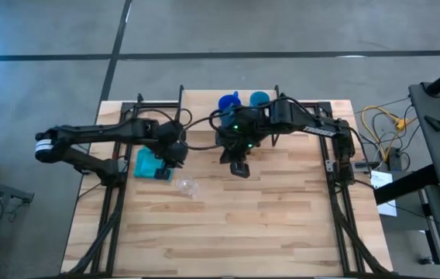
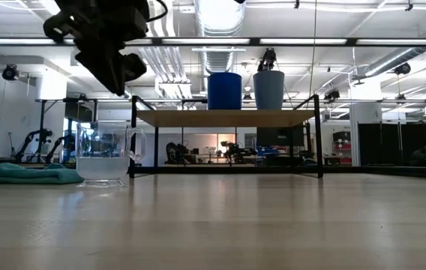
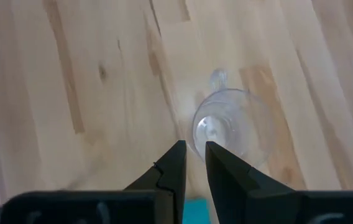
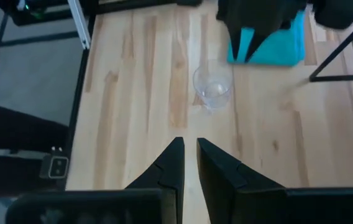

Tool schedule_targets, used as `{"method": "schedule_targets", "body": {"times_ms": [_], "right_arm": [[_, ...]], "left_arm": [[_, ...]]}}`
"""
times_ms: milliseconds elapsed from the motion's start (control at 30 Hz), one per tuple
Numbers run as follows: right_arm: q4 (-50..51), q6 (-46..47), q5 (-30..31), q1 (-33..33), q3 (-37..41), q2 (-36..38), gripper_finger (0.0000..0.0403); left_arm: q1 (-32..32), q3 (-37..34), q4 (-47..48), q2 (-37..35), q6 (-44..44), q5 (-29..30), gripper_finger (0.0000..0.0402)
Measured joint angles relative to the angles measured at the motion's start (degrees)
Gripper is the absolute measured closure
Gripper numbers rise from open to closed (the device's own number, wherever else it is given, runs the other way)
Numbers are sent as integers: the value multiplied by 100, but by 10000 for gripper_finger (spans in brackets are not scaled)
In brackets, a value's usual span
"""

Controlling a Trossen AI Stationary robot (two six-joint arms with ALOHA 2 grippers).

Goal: Stack small to large cups/mugs on shelf
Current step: Put the transparent mug on the shelf

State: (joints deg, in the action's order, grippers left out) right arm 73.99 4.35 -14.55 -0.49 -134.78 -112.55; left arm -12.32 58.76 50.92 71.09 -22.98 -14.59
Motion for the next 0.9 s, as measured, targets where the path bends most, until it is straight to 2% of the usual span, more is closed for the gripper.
{"method": "schedule_targets", "body": {"times_ms": [533,900], "right_arm": [[-234,216,-1,173,0,-2,364],[-229,-33,1,173,0,-4,364]], "left_arm": [[4,78,-234,1183,-125,-250,355],[7,116,-195,992,8,-454,355]]}}
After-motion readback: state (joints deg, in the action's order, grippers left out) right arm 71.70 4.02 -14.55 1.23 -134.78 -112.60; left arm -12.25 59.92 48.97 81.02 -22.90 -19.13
